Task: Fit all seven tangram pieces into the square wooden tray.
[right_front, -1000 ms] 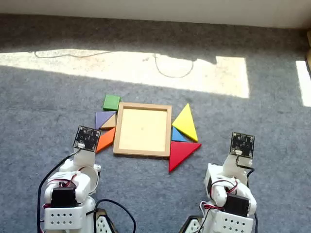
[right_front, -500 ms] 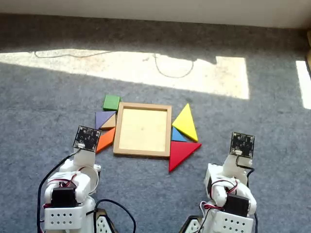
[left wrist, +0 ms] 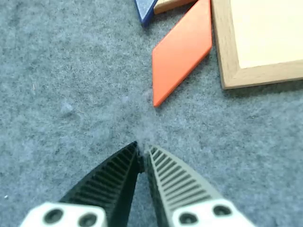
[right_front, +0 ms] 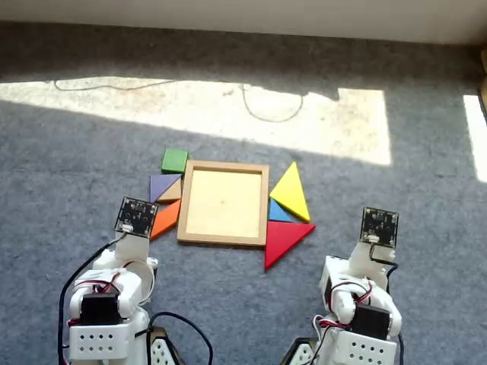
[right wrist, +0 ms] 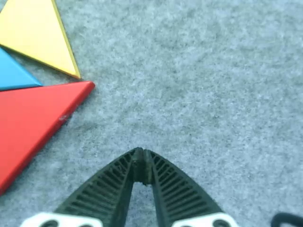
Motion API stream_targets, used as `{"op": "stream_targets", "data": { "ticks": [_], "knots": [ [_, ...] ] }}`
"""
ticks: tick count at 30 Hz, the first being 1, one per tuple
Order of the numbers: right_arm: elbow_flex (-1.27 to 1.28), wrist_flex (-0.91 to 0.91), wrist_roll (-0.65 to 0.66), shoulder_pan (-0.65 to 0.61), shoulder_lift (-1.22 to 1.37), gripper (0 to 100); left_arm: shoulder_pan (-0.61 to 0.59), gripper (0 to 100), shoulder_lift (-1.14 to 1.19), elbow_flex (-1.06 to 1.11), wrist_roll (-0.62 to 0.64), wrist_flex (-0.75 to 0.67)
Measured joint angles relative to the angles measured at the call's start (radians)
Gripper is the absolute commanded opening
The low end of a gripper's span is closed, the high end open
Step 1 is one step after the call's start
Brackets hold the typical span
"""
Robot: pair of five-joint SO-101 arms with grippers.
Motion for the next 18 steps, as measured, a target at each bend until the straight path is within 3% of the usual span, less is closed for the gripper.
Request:
{"op": "stream_targets", "data": {
  "ticks": [18],
  "knots": [
    [0.000,0.000,0.002,-0.031,0.000,0.5,0.000,1,0.000,0.000,0.000,0.000]
  ]
}}
